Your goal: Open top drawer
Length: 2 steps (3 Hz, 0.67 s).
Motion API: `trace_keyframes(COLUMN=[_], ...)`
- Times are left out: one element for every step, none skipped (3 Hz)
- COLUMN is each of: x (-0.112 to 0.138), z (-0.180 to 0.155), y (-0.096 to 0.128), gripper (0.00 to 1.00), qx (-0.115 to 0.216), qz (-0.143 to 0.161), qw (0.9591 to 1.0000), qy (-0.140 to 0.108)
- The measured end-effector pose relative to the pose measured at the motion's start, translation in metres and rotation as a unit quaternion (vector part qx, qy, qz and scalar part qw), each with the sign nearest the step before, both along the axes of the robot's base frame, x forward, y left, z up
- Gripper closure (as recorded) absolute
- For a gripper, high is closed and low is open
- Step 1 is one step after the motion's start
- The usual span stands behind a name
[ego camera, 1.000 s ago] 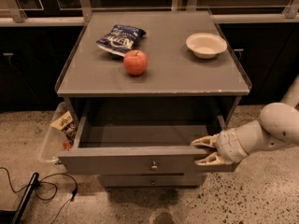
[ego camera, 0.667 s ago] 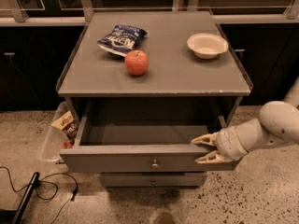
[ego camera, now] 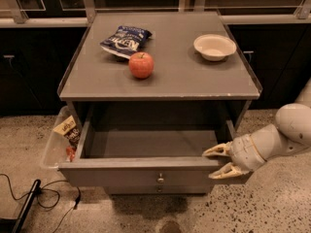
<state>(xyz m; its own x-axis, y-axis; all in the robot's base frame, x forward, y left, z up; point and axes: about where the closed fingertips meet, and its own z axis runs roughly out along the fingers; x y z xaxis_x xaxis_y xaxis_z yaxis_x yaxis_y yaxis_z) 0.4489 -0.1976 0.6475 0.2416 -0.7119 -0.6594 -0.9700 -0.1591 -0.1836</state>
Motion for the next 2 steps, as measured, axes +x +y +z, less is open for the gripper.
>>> trace_keyframes(x=[-0.038, -0.080], z=[0.010, 0.017], y=[-0.007, -0.015], gripper=[0.84, 1.00], qx=[-0.013, -0.016], qz=[0.011, 0.001], qw=[0.9998, 0.9997], qy=[0.013, 0.019])
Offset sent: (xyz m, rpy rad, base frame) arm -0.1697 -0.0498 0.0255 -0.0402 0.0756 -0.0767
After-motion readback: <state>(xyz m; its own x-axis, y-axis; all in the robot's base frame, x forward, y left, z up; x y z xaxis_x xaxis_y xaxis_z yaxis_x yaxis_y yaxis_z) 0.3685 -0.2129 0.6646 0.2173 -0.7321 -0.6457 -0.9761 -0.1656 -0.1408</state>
